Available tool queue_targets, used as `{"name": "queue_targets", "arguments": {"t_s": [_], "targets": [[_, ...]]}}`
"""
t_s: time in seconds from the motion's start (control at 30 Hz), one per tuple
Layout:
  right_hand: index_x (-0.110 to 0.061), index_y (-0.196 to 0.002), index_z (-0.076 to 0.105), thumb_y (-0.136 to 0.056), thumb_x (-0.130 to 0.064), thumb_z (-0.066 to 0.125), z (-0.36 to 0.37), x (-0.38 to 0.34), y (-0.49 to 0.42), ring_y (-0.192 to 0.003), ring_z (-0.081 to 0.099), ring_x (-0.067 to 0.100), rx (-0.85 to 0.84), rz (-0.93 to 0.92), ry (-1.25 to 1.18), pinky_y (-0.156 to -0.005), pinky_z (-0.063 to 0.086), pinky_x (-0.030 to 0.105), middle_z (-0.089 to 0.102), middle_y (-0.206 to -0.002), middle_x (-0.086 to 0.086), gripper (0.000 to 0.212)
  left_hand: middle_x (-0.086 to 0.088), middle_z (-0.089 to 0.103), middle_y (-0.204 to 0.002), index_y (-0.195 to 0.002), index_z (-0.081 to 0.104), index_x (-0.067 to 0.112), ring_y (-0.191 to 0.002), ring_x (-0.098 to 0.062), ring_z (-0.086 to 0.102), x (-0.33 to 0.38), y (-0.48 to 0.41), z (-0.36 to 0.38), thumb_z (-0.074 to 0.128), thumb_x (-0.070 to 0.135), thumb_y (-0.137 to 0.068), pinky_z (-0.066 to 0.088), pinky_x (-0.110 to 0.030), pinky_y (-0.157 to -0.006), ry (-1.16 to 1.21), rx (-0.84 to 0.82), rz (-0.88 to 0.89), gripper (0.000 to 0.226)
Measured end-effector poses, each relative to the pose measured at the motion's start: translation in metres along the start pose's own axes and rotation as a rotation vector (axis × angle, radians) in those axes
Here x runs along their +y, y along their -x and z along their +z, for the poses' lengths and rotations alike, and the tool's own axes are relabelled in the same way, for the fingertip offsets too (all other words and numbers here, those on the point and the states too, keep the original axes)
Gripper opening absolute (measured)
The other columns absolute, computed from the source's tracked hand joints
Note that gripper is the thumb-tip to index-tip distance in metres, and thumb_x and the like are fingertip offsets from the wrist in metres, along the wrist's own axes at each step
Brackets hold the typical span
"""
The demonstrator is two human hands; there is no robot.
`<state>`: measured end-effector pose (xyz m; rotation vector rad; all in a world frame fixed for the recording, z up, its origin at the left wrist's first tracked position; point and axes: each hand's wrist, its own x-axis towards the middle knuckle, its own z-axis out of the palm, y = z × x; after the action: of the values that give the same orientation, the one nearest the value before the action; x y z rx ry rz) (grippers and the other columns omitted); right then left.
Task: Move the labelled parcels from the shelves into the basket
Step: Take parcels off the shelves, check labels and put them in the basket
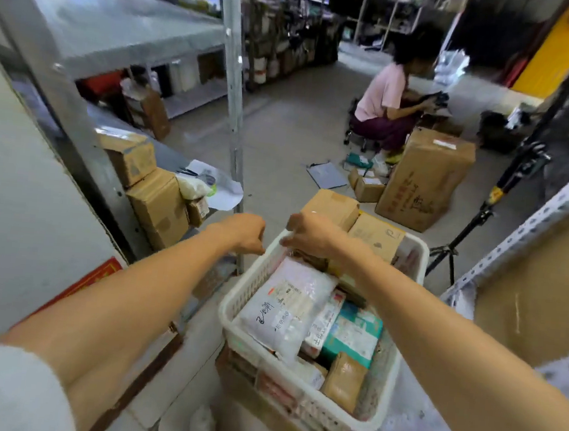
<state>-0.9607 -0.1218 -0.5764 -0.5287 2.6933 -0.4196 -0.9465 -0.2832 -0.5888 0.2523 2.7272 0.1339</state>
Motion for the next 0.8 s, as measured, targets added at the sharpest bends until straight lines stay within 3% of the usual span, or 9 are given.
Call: {"name": "queue_targets", "arguments": {"t_s": [0.17,0.27,0.4,0.53,0.73,0.8], "targets": [[-0.017,-0.13,0.055,-0.087,-0.041,0.068,-0.039,-0.051,0.024,-0.111,0.056,0.029,0.018,-0.104,0.078,-0.09,0.048,0.036,0.06,-0.127,0.008,0.051,-0.01,0.065,-0.111,-0.108,0.068,0.009,-0.1,-0.028,0.06,-0.022,0.07,-0.035,0.064,0.029,-0.085,0.051,-0.035,-0.083,0.032,0.083,-0.105,0.031],[-0.023,-0.125,0.058,-0.084,-0.041,0.07,-0.052,-0.09,0.028,-0.1,0.057,0.028,0.046,-0.208,0.116,-0.085,0.048,0.035,0.062,-0.12,0.01,0.046,-0.012,0.069,-0.101,-0.096,0.071,0.009,-0.089,-0.028,0.061,-0.047,0.117,-0.053,0.066,0.031,-0.081,0.052,-0.037,-0.078,0.03,0.155,-0.19,0.027],[-0.022,-0.122,0.061,-0.086,-0.039,0.067,-0.055,-0.156,0.044,-0.096,0.056,0.027,0.05,-0.384,0.179,-0.081,0.049,0.035,0.061,-0.117,0.009,0.04,-0.006,0.063,-0.108,-0.105,0.063,0.015,-0.098,-0.024,0.059,-0.075,0.189,-0.068,0.067,0.032,-0.085,0.049,-0.034,-0.081,0.121,0.249,-0.339,0.027],[-0.021,-0.121,0.058,-0.088,-0.038,0.064,-0.039,-0.216,0.068,-0.094,0.052,0.021,0.001,-0.528,0.23,-0.08,0.045,0.031,0.056,-0.111,0.001,0.037,-0.004,0.062,-0.107,-0.107,0.06,0.017,-0.092,-0.019,0.059,-0.098,0.261,-0.058,0.067,0.035,-0.084,0.05,-0.031,-0.077,0.163,0.339,-0.522,0.03],[-0.019,-0.133,0.052,-0.09,-0.04,0.064,-0.003,-0.307,0.127,-0.105,0.056,0.021,-0.127,-0.751,0.276,-0.078,0.044,0.027,0.054,-0.128,0.004,0.049,0.001,0.061,-0.104,-0.111,0.06,0.019,-0.093,-0.019,0.058,-0.113,0.394,-0.032,0.068,0.036,-0.083,0.049,-0.032,-0.076,0.207,0.322,-0.788,0.035],[-0.017,-0.133,0.052,-0.09,-0.038,0.065,0.011,-0.337,0.152,-0.109,0.056,0.024,-0.169,-0.837,0.264,-0.086,0.048,0.031,0.052,-0.131,0.006,0.049,0.003,0.058,-0.099,-0.11,0.059,0.019,-0.088,-0.018,0.059,-0.11,0.442,-0.018,0.068,0.035,-0.083,0.048,-0.031,-0.072,0.242,0.314,-0.868,0.033]]}}
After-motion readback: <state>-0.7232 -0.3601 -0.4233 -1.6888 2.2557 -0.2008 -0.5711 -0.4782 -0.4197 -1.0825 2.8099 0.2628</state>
